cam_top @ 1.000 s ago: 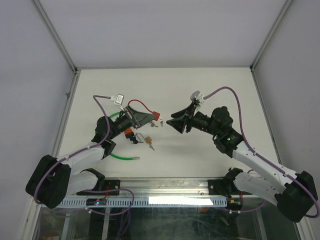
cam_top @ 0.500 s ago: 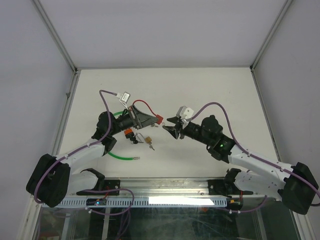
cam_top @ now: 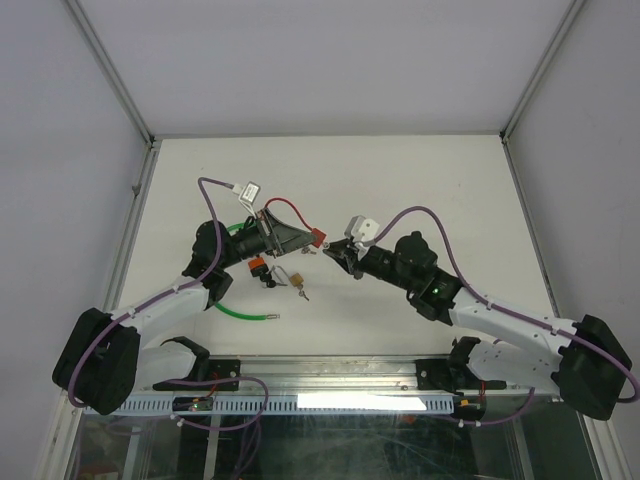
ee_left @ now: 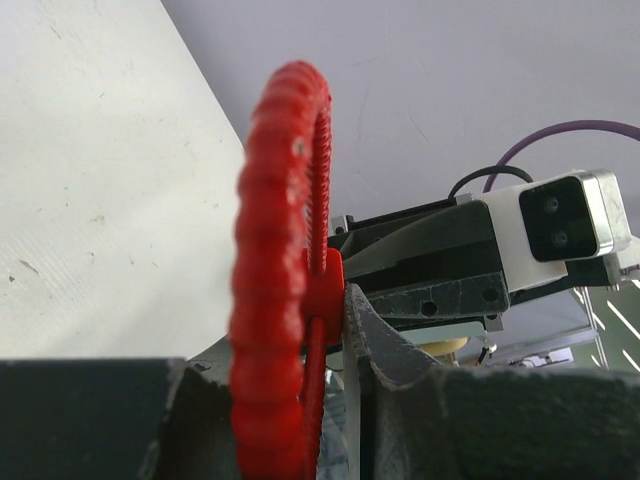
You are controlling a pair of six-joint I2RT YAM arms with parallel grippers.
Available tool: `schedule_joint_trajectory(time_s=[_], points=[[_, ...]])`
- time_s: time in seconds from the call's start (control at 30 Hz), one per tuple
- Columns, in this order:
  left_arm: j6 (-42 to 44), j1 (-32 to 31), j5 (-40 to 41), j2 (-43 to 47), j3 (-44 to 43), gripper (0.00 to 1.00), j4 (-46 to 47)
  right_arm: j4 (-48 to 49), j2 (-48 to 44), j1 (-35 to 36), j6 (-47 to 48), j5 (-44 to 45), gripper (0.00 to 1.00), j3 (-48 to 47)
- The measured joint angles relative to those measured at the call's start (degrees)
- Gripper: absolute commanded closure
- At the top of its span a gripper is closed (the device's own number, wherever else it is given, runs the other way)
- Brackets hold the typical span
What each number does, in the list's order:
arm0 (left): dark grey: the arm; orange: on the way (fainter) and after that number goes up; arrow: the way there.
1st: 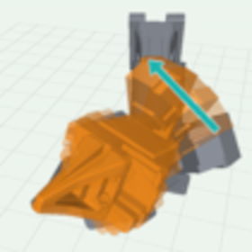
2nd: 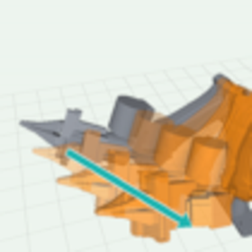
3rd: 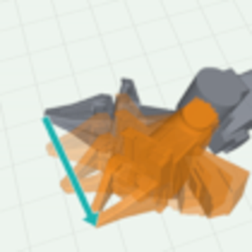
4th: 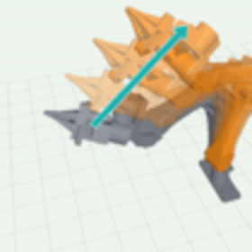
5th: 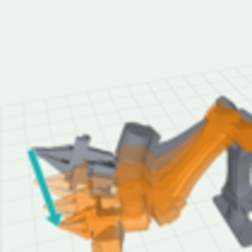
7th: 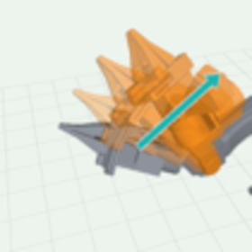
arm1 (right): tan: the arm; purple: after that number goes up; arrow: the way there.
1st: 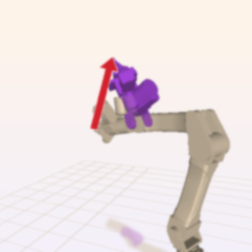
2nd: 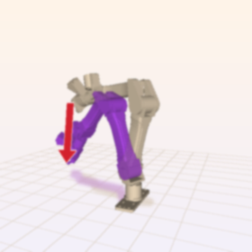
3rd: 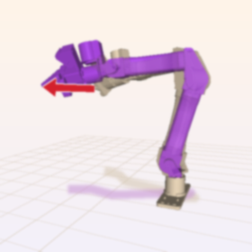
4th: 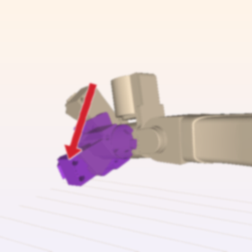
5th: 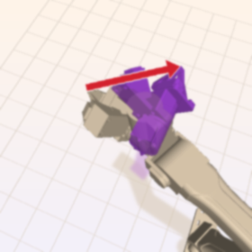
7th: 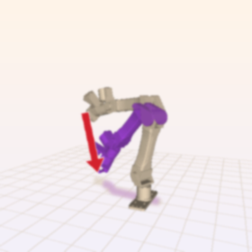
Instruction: Unlock with the key
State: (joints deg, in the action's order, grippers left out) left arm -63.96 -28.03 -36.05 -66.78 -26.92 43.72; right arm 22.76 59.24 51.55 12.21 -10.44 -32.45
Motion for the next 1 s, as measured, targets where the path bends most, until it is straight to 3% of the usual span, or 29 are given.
schedule_joint_trajectory(time_s=[0.13,0.7,1.0], points=[[0.22,0.07,-0.02,0.0,-0.46,1.0,-1.49,-0.15,0.42,0.39,0.68,0.37,1.0,0.0],[12.68,-1.38,3.23,-0.31,-8.33,1.0,-24.33,-8.92,6.14,0.83,3.32,3.54,1.0,-5.01],[10.38,-2.21,5.57,-2.91,-6.6,1.0,-19.12,-8.61,8.35,-1.95,-2.73,0.81,1.0,-5.51]])
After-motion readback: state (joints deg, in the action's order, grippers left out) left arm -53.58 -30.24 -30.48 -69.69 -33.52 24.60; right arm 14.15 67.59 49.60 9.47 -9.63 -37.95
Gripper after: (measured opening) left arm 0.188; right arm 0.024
